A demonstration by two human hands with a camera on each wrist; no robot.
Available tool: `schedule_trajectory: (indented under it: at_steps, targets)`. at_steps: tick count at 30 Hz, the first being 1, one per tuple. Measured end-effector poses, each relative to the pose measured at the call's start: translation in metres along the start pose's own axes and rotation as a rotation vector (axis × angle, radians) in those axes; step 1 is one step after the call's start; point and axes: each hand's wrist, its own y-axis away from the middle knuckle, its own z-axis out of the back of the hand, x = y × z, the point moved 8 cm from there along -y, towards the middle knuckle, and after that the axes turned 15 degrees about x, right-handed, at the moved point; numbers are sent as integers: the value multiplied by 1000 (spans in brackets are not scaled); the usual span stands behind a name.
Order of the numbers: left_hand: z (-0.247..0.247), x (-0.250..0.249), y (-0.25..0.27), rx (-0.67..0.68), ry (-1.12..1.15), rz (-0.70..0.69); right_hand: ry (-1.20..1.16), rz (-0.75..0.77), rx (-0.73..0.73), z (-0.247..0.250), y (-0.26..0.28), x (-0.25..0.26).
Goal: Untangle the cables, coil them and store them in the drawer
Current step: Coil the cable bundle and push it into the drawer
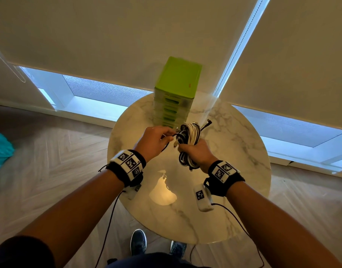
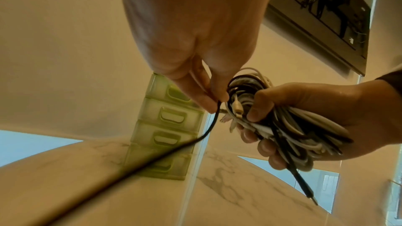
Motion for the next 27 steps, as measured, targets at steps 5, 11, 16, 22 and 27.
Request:
schedule_trajectory:
  at_steps: [5,11,16,22,27]
  targets:
    - [-3,7,3,-6,232,103,-22,47,163,-13,4,4]
    - [-9,0,6,-61,525,119,-105,68,238,-16,7,4]
    - [-17,3,9,-115,723,138,-367,119,309,-29,12,7]
    - [-13,5,8,-74,776,64,-490,65,245,-30,10,4]
    - [-11,7,8,-5,512,35,-482,73,144,-26,6,2]
